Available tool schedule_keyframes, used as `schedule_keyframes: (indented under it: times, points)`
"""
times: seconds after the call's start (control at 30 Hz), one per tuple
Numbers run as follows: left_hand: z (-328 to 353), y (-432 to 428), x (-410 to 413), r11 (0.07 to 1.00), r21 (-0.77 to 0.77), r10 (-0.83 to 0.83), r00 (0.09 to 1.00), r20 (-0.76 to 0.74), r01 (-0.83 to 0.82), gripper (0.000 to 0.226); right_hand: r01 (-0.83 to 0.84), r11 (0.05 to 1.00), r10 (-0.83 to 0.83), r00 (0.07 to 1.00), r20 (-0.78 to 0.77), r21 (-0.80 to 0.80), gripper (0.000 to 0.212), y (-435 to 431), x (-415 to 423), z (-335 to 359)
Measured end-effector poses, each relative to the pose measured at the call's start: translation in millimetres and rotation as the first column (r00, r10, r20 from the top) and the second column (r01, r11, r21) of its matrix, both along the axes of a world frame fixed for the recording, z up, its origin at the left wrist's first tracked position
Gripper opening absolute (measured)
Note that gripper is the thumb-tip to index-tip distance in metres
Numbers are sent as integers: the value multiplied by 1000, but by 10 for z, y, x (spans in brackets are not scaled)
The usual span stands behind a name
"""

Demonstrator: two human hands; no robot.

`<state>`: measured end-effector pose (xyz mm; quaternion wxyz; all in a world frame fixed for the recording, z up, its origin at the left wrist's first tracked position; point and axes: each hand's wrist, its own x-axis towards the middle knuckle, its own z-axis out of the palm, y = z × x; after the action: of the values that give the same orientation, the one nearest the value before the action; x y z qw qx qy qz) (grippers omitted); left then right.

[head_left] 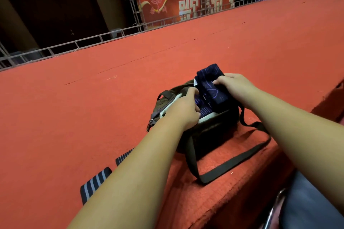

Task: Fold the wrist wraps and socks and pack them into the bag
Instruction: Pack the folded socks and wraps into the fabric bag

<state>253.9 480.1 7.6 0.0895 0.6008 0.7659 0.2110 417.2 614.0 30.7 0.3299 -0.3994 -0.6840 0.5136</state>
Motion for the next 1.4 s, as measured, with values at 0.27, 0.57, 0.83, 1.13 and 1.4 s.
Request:
schedule_keyframes:
  times: [0.27,0.57,0.83,1.13,1.4]
  points:
    - [-31,-42,91,999,40,5,996,-84,-1,110,-75,988,12,906,423,133,28,69,-131,22]
    - [173,209,133,982,-191,-48,958,-281,-7,91,-127,985,39,815,578,113,44,404,-24,-28]
    - [292,485,219,901,-429,-97,930,-356,-70,92,-157,853,-194,791,581,498,102,104,-15,-23]
    - [324,537,221,829,-547,-84,940,-332,-119,88,-191,758,-407,609,681,624,37,271,-212,-273]
    - [306,475,158,866,-492,4,984,-178,-93,88,-155,792,-382,629,677,591,36,317,-251,-183]
